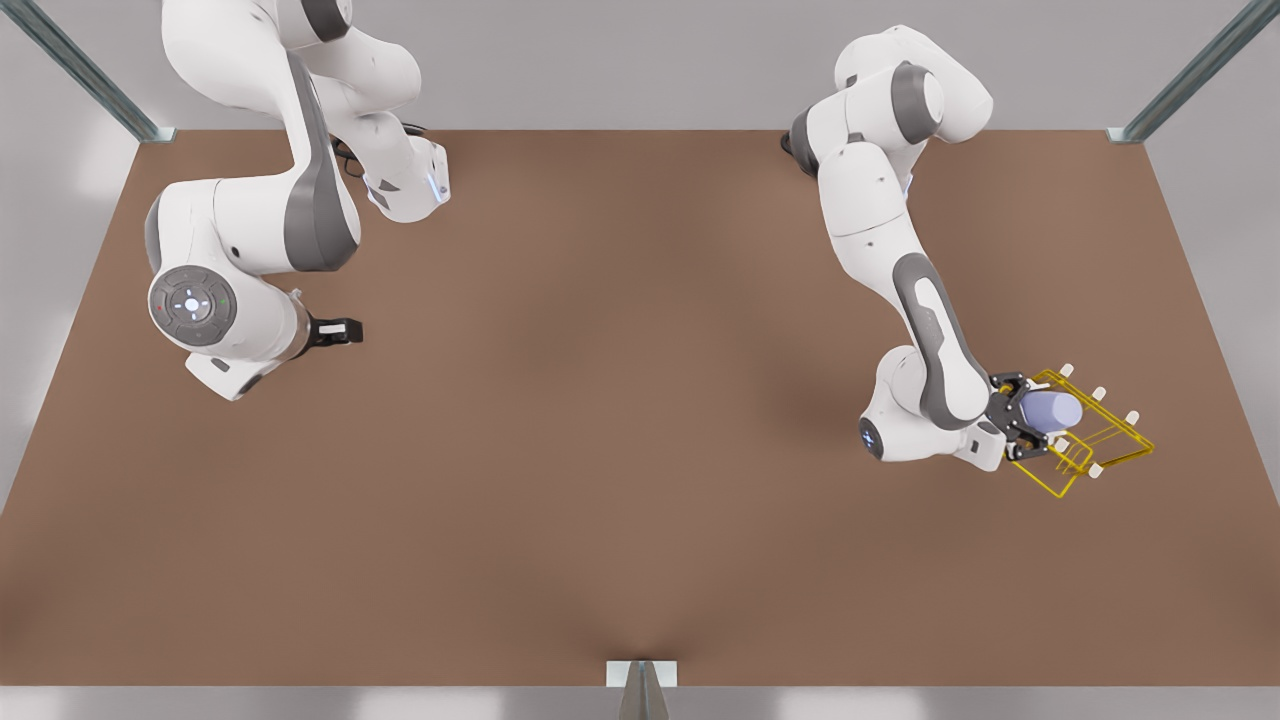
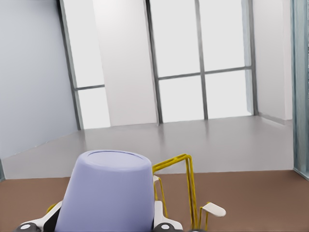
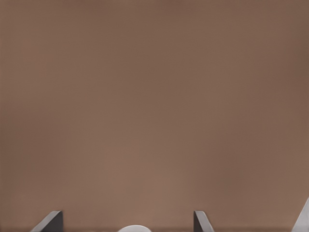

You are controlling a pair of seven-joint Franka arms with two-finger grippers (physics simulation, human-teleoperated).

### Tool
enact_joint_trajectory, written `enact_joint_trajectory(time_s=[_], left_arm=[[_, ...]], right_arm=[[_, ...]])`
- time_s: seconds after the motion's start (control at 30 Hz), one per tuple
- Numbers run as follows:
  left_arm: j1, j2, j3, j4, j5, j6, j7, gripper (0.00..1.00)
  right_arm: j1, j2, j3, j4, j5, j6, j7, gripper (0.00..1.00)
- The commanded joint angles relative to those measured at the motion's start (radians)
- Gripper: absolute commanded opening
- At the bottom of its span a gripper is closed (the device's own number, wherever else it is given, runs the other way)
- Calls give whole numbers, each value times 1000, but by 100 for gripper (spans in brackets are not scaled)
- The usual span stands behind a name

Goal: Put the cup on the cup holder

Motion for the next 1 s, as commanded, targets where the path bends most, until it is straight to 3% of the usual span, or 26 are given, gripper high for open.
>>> enact_joint_trajectory(time_s=[0.0,0.13,0.17,0.43,0.5,0.53,0.6,0.63,0.67,0.7,0.73,0.77,0.8,0.83,0.97], left_arm=[[-2,-1,0,-5,0,26,29,74],[0,16,0,-5,0,41,-8,79],[0,17,0,-5,0,41,-8,100],[-2,11,3,-5,3,37,4,100],[-100,-145,14,-3,-9,-61,116,100],[-170,-286,-20,73,-248,-245,488,100],[-144,-286,88,578,-739,-780,1331,100],[-101,-286,86,731,-834,-916,1607,100],[-78,-335,72,759,-877,-943,1872,100],[72,-423,-128,797,-865,-962,2081,100],[380,-518,-548,801,-818,-950,2101,100],[587,-549,-877,796,-692,-902,2101,100],[707,-598,-1055,697,-612,-712,2103,100],[707,-630,-1061,620,-614,-597,2100,100],[701,-615,-1054,676,-627,-752,2100,100]], right_arm=[[0,-1,0,0,2,0,-1,100],[-1,-1,-2,2,1,0,-2,100],[-3,-1,-2,2,2,0,-2,100],[-1,1,-17,0,6,12,-4,100],[-1,1,-17,0,6,12,-5,100],[-9,-2,-17,-1,6,12,-10,100],[-9,-4,-17,0,6,10,-18,100],[-9,-2,-17,-1,6,10,-18,100],[-9,-2,-17,-1,6,10,-18,100],[-9,-2,-17,0,6,10,-18,100],[-9,-2,-17,0,6,10,-18,100],[-9,-2,-17,0,6,10,-18,100],[-9,-2,-17,0,6,10,-18,100],[-9,-2,-17,0,6,10,-18,100],[-9,-2,-17,2,6,10,-16,100]])
